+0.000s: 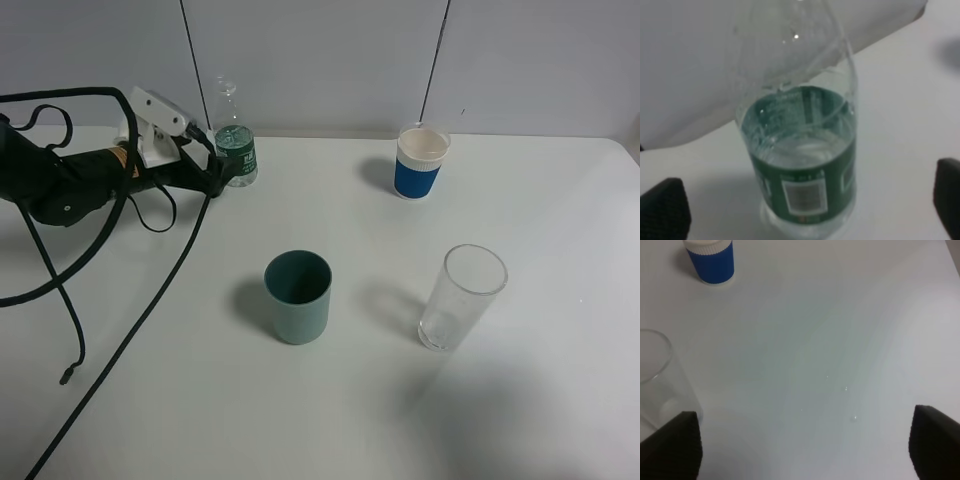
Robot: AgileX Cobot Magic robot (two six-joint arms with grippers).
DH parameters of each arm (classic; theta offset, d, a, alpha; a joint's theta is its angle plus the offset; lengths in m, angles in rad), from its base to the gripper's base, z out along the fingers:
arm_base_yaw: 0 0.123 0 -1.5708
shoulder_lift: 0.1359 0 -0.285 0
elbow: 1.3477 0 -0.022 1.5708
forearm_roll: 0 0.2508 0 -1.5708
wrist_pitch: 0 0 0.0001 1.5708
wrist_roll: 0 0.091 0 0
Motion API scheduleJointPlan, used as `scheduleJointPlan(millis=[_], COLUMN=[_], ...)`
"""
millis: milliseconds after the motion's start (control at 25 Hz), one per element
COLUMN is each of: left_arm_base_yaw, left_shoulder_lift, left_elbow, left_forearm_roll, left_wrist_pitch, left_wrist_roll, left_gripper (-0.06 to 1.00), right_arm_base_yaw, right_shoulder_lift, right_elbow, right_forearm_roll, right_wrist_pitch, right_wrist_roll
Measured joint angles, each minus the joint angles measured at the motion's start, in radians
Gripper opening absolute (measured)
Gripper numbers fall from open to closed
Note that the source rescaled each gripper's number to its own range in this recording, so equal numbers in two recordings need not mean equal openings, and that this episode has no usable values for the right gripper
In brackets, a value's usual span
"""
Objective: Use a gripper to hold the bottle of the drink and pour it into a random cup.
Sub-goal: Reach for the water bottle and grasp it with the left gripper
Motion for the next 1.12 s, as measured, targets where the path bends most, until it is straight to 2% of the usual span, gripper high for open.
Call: scheduleJointPlan(millis=[560,1120], left_arm_base_yaw=[-0.003,-0.072], left_shoulder_lift=[0.119,0.206], left_elbow=[-0.129,-0.268], left_forearm_roll=[-0.053,-0.077], left_wrist_pitch=[0.007,0.030], left_wrist_roll=[-0.008,-0.009], left_gripper=[1.00,1.00], right_arm_base_yaw=[0.000,0.000], right_shoulder_lift=[0.000,0.000], right_elbow=[0.000,0.000], right_forearm_roll=[0.000,0.000], right_wrist_pitch=[0.000,0.000], right_wrist_roll=[0.000,0.000])
